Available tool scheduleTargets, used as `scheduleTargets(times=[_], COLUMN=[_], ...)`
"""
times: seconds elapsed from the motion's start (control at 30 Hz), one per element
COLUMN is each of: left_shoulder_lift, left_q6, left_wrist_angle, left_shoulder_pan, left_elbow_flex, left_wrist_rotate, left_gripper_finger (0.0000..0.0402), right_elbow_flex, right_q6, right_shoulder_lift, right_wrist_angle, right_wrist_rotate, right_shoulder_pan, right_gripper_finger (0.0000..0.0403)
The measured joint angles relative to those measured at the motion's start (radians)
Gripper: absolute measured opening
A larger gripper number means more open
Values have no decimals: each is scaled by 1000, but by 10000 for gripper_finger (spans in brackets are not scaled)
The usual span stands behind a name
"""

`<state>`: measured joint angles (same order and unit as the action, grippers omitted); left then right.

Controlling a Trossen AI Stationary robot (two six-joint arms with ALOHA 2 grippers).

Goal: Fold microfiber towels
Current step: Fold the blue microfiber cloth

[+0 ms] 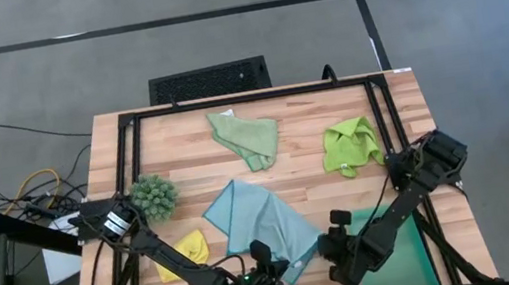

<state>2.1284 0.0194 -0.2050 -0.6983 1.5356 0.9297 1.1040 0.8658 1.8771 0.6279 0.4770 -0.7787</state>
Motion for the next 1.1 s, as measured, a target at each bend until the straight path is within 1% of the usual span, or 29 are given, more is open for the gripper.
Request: scheduleTargets(times=[0.13, 0.23, 0.4, 0.5, 0.53, 0.67, 0.77, 0.83, 0.93, 1.0, 1.1], left_shoulder_lift=[0, 0, 0, 0, 0, 0, 0, 0, 1, 1, 1], left_q6=[-42, -64, -86, -98, -99, -111, -115, -121, -146, -146, -124], left_wrist_angle=[-12, -16, -16, -15, -15, -14, -13, -13, -6, 8, 44], left_shoulder_pan=[20, 34, 49, 52, 54, 61, 71, 78, 89, 97, 106], left_elbow_flex=[0, 0, 0, 0, 0, 0, 0, 0, 0, 0, -1], left_wrist_rotate=[-71, -86, -117, -126, -136, -174, -214, -244, -251, -257, -279], left_gripper_finger=[1, 1, 1, 1, 1, 1, 2, 2, 5, 17, 52], right_elbow_flex=[56, 84, 90, 90, 90, 71, 29, 22, 23, 23, 22], right_q6=[-27, -80, -258, -339, -356, -424, -453, -457, -482, -503, -517], right_shoulder_lift=[0, 0, 0, 0, 1, 11, 10, 11, 10, 10, 10], right_wrist_angle=[39, 27, -125, -216, -238, -338, -437, -445, -464, -484, -502], right_wrist_rotate=[10, 60, 197, 280, 288, 277, 234, 232, 232, 225, 213], right_shoulder_pan=[-28, -55, -93, -92, -85, -45, -8, 6, 9, 7, 5], right_gripper_finger=[120, 112, 108, 108, 108, 108, 108, 108, 108, 108, 108])
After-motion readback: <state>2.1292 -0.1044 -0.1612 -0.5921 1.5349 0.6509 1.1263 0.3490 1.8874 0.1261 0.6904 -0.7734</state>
